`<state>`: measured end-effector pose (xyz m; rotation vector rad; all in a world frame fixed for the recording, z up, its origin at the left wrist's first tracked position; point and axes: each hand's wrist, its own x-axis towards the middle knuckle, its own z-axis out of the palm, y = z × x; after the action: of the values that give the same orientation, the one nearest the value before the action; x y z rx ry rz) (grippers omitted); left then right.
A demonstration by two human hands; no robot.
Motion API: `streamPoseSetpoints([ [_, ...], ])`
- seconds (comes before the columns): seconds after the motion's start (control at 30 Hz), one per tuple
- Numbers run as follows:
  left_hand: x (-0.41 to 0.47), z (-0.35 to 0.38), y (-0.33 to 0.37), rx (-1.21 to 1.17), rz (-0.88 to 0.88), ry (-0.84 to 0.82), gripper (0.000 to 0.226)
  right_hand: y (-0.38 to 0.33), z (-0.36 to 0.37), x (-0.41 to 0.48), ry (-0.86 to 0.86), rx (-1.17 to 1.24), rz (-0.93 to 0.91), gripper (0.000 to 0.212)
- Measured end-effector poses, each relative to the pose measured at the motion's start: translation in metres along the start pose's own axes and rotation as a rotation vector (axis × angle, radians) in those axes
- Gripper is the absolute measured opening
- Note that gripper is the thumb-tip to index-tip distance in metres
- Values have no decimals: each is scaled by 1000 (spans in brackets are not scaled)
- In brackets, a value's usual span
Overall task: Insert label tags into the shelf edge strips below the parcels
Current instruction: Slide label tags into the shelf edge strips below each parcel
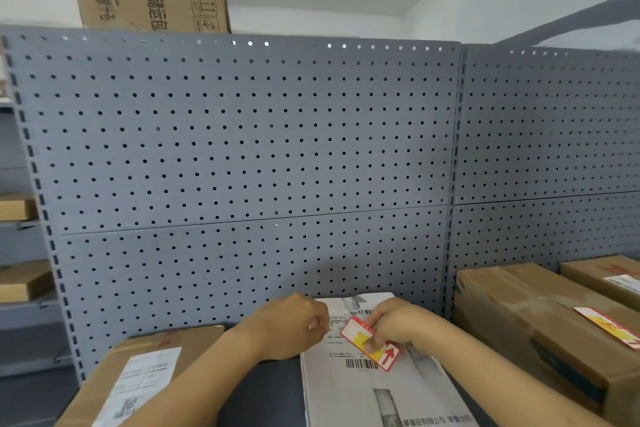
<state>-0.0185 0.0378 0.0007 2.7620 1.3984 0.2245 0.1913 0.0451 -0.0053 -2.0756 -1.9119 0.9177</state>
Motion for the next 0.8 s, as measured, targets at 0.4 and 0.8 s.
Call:
streamPoseSetpoints([
  [0.4,-15,-1,-5,-36,50,11,22,-3,2,-18,160,130,-143,25],
  [0.8,-43,4,-2,-79,57,81,23,-15,24,-46,324,223,-283,16],
])
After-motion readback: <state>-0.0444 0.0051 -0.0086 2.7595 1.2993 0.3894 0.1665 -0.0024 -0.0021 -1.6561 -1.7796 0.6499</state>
